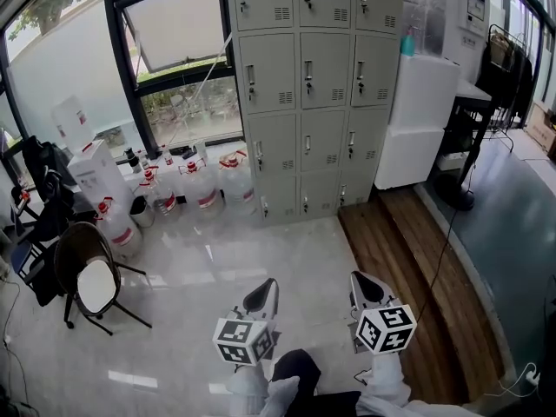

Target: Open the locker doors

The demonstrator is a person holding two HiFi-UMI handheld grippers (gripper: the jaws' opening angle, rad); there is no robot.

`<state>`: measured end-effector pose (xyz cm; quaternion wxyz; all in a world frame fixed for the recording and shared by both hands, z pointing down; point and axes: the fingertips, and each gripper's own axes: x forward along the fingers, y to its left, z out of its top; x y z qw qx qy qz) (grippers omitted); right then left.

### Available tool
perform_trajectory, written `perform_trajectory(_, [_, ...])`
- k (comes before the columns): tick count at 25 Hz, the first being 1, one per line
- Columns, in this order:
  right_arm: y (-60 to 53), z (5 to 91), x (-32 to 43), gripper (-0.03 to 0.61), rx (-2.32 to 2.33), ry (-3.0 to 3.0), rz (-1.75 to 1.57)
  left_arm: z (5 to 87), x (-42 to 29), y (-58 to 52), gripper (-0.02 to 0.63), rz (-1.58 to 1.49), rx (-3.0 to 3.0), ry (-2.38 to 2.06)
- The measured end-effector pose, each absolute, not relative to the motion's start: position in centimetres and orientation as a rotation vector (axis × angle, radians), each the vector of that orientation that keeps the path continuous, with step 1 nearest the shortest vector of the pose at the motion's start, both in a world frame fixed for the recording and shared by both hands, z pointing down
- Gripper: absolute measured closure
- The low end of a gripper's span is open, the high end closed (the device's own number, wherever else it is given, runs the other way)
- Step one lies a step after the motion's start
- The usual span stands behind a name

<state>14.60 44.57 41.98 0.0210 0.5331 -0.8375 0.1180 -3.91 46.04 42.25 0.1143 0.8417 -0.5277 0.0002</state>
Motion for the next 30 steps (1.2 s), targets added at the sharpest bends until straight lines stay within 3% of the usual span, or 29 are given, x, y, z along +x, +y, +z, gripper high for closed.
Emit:
perform_trajectory(13, [39.9,43.3,12.9,0.578,1.636,-2.614,0.4,43.3,-4.9,41.6,0.601,0.05,2.477,-1.555])
perform_trajectory(30, [23.2,41.6,12.3,0.578,1.691,-2.581,0.375,41.4,-5.6,24.3,0.601,0.051,2.514,-1.499])
